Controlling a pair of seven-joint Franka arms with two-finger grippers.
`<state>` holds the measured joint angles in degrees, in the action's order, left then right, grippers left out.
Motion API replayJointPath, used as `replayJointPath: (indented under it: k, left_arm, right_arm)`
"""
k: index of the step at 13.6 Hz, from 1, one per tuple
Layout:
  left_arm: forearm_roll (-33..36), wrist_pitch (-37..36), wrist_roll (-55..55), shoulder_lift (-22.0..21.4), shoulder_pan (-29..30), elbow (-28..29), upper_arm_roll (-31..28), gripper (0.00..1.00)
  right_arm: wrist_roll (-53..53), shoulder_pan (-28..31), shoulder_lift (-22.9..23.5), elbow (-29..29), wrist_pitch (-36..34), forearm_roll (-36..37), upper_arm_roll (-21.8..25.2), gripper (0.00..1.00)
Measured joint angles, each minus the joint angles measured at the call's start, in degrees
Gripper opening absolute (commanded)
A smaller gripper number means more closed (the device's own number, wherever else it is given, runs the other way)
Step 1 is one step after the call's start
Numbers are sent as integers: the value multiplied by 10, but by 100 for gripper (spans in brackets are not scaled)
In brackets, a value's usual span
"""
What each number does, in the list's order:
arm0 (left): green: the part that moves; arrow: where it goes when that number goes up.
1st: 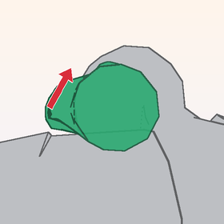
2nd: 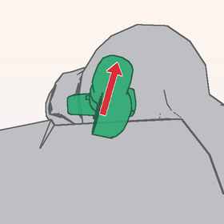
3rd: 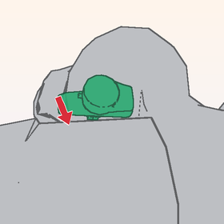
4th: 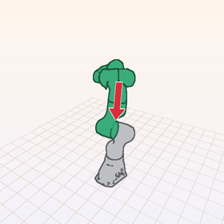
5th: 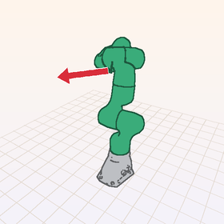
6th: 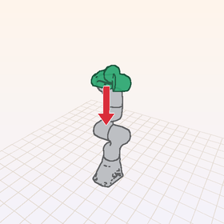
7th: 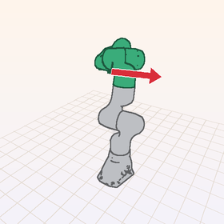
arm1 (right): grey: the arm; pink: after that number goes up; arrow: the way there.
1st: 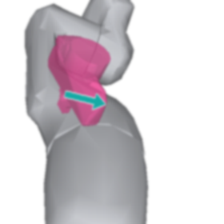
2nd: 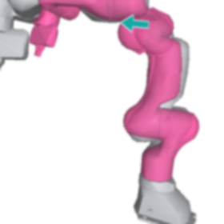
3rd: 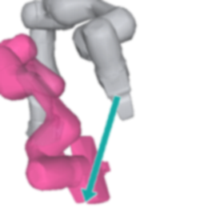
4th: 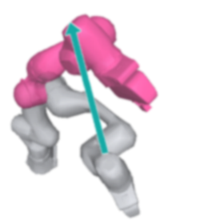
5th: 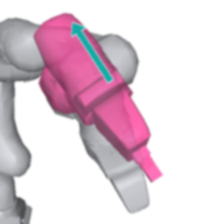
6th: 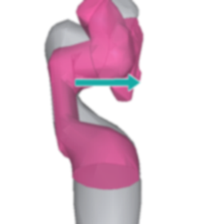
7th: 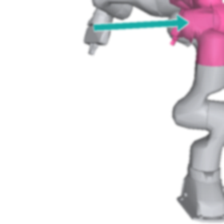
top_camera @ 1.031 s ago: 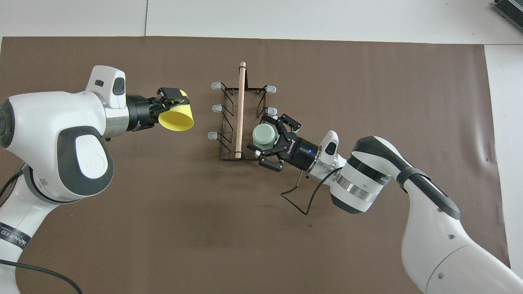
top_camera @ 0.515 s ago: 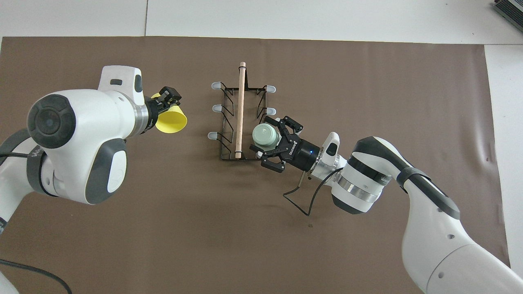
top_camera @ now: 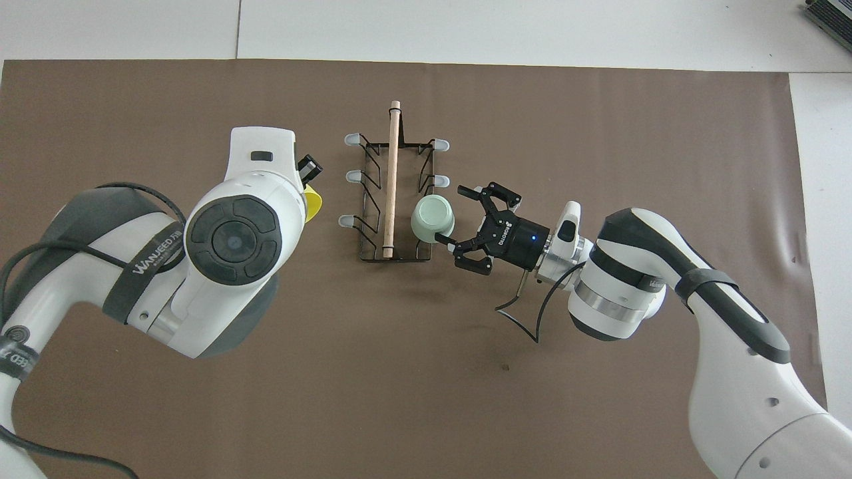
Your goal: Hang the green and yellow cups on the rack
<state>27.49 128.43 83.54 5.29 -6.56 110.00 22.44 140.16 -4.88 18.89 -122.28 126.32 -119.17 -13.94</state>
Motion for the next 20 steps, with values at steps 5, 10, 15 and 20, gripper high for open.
replayJointPath:
  k: [5, 10, 15, 20]
  left_arm:
    - [142, -62, 64, 0, -30, -10, 11, 0]
    - [259, -89, 112, 20, -48, -10, 35, 0]
    - [308, -95, 123, 40, -52, -13, 46, 0]
    - [350, -102, 151, 61, -59, -9, 63, 0]
  right_arm:
    - [-42, 6, -50, -10, 37, 55, 1, 100]
    - [-81, 52, -80, -12, 38, 215, 2, 100]
    - [-144, 128, -115, 0, 17, 395, 3, 100]
    - [-230, 190, -117, 72, -52, 623, 3, 100]
